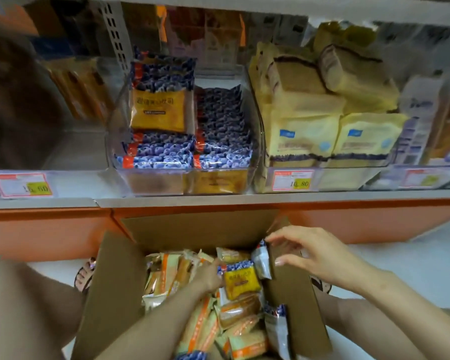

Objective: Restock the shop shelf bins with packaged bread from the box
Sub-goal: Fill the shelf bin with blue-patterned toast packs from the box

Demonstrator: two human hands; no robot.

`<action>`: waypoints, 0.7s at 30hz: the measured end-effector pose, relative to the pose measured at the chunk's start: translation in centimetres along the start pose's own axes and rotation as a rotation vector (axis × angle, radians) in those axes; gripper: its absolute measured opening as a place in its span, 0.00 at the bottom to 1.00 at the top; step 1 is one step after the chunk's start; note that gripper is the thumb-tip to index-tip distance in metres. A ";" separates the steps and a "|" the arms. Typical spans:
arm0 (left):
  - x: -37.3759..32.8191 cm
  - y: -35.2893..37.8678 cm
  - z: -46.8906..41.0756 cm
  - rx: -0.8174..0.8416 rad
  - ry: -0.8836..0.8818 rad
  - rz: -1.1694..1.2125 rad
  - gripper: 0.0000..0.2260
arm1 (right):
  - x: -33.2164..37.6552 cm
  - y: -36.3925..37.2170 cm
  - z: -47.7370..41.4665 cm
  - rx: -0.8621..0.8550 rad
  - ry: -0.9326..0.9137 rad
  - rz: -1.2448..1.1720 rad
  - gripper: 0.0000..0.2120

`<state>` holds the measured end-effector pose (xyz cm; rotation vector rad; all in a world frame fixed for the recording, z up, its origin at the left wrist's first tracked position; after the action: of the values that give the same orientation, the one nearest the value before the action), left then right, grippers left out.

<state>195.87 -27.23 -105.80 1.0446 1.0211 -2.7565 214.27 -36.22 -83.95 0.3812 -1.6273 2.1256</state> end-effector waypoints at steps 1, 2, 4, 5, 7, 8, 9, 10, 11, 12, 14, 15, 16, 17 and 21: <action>0.5 0.6 -0.8 0.004 -0.017 0.023 0.27 | -0.3 0.0 -0.2 0.000 -0.007 0.028 0.17; 0.9 1.2 -1.4 0.012 -0.031 0.050 0.28 | -0.6 0.0 -0.6 0.003 -0.008 0.046 0.17; 1.7 2.6 -2.9 0.037 -0.056 0.094 0.29 | -1.3 -0.1 -1.2 0.014 -0.008 0.098 0.18; 1.9 3.2 -3.4 0.047 -0.073 0.104 0.29 | -1.5 -0.1 -1.5 0.025 -0.011 0.144 0.18; 2.0 4.3 -4.2 0.025 -0.120 0.137 0.26 | -1.7 -0.1 -1.9 0.058 -0.018 0.231 0.20; 2.0 4.8 -4.4 0.000 -0.132 0.174 0.23 | -1.7 0.0 -2.0 0.074 -0.023 0.259 0.20; 2.0 5.3 -4.7 -0.031 -0.127 0.206 0.20 | -1.5 0.0 -2.1 0.083 -0.032 0.273 0.20; 2.0 5.8 -5.0 -0.061 -0.109 0.247 0.18 | -1.4 0.1 -2.2 0.088 -0.040 0.275 0.19; 2.1 6.3 -5.2 -0.082 -0.089 0.294 0.18 | -1.1 0.2 -2.3 0.091 -0.046 0.276 0.19; 2.1 6.7 -5.1 -0.096 -0.074 0.336 0.18 | -1.0 0.3 -2.4 0.099 -0.050 0.281 0.19; 2.0 7.3 -4.7 -0.113 -0.072 0.410 0.18 | -1.0 0.6 -2.5 0.120 -0.046 0.289 0.20; 2.0 7.5 -4.6 -0.115 -0.074 0.457 0.18 | -1.1 0.7 -2.5 0.131 -0.036 0.284 0.19; 1.8 7.7 -4.4 -0.116 -0.071 0.506 0.18 | -1.1 0.7 -2.6 0.138 -0.026 0.273 0.19; 1.5 7.6 -4.1 -0.123 -0.065 0.533 0.18 | -1.2 0.8 -2.6 0.140 -0.016 0.258 0.19; 0.1 5.5 -2.5 -0.250 0.027 0.454 0.16 | -1.8 1.2 -3.0 0.162 0.019 0.239 0.17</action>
<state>198.55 -30.04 -110.42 1.1118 0.9558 -2.2009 215.38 -33.93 -86.63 0.2243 -1.5609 2.4400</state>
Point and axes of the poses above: each hand's wrist, its own z-axis away from the middle knuckle, its own y-axis out of the palm, x = y × z, the point moved 2 cm from there along -z, towards the middle knuckle, and after that the axes turned 10 degrees about y, right-handed, at the moved point
